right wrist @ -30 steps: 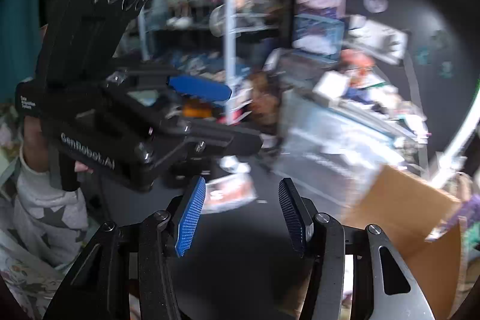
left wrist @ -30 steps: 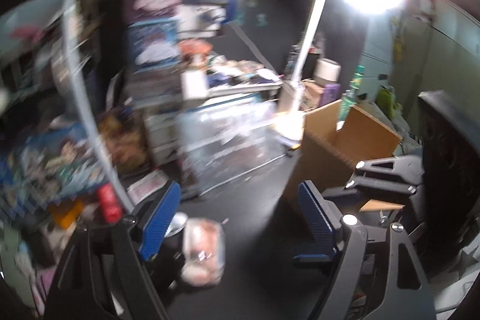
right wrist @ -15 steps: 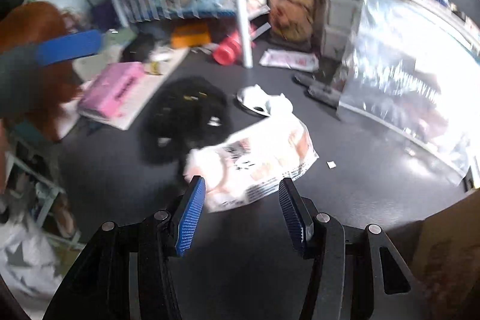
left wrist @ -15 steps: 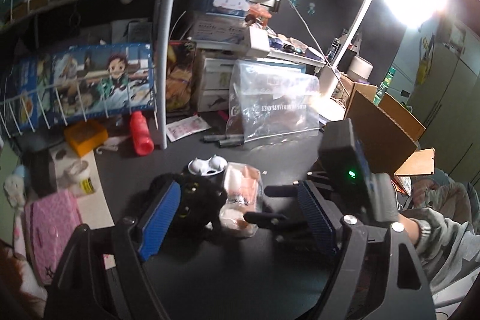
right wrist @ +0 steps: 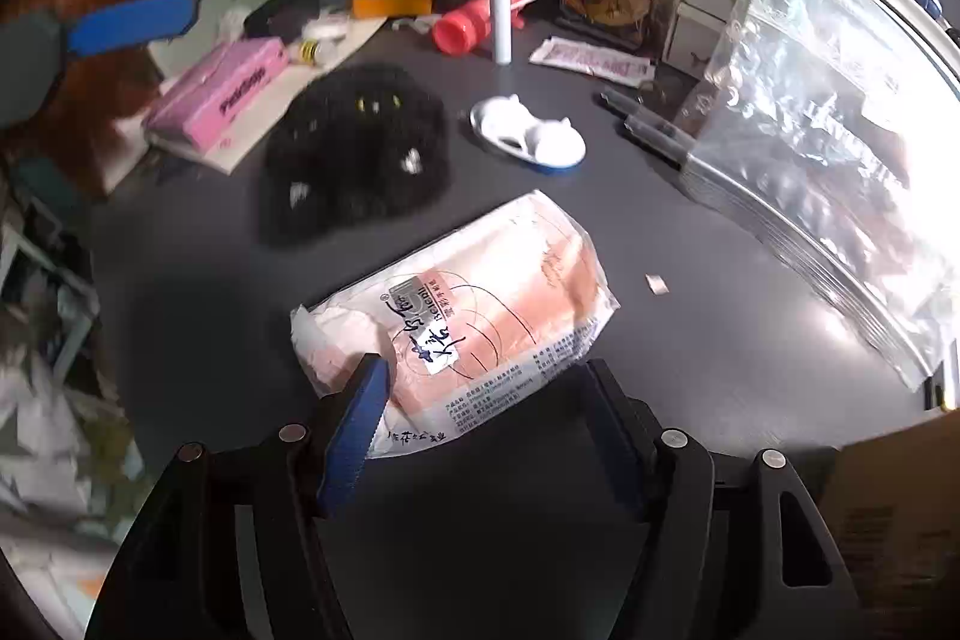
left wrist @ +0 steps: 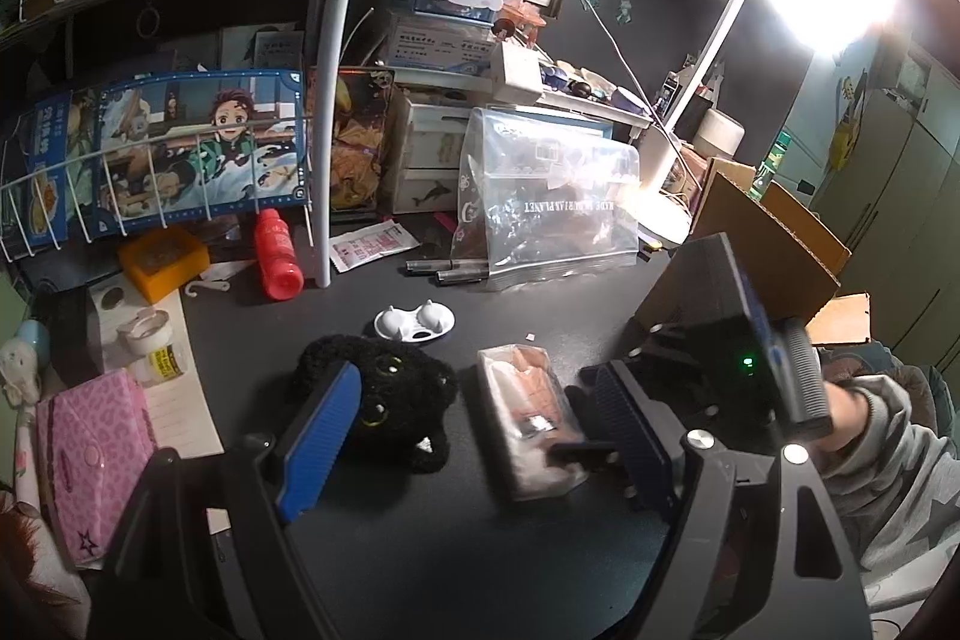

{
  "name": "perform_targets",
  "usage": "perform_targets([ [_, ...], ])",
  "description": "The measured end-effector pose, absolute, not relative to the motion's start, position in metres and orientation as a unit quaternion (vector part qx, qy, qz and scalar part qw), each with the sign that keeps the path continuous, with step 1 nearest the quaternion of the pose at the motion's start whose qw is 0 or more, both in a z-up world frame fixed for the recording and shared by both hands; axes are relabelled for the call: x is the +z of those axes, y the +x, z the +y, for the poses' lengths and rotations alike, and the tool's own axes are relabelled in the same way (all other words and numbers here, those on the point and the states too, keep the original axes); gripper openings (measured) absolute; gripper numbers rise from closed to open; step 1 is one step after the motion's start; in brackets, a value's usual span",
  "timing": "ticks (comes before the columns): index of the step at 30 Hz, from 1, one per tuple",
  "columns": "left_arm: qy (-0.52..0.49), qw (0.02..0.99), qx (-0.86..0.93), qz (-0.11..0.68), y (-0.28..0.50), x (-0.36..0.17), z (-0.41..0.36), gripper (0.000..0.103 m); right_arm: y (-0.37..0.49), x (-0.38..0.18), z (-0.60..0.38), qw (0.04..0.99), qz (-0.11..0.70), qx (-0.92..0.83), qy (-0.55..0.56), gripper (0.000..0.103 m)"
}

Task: Organize objects
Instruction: 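Move the right gripper back to the wrapped white tissue pack, then close the right gripper on the tissue pack end and lift it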

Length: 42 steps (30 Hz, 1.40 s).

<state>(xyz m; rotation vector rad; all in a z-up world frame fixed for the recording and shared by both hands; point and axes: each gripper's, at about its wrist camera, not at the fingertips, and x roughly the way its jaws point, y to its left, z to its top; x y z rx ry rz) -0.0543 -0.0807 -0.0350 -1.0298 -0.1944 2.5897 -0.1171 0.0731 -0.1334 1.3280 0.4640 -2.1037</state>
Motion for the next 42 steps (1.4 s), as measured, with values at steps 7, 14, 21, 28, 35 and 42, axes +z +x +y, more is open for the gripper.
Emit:
perform_targets([
  [7, -0.359, 0.178, 0.913, -0.072, -0.056, -0.034, -0.079, 0.079, -0.101, -0.117, 0.085, 0.184, 0.245, -0.842, 0.444, 0.064],
  [14, -0.358, 0.177, 0.914, -0.069, -0.053, -0.032, -0.08, 0.079, -0.106, -0.11, 0.092, 0.228, 0.064, -0.859, 0.454, 0.091],
  [21, -0.359, 0.175, 0.914, -0.069, -0.05, -0.032, -0.083, 0.079, -0.12, -0.138, 0.076, 0.195, 0.066, -0.854, 0.477, 0.093],
  [28, -0.366, 0.176, 0.911, -0.072, -0.054, -0.035, -0.084, 0.079, -0.109, -0.138, 0.072, 0.208, 0.117, -0.859, 0.453, 0.055],
  [35, -0.373, 0.186, 0.907, -0.064, -0.059, -0.038, -0.071, 0.079, -0.106, -0.134, 0.082, 0.244, 0.116, -0.846, 0.46, 0.024],
  [42, -0.375, 0.21, 0.901, -0.059, -0.065, -0.036, -0.05, 0.079, -0.083, -0.096, 0.081, 0.308, 0.101, -0.841, 0.433, 0.023],
])
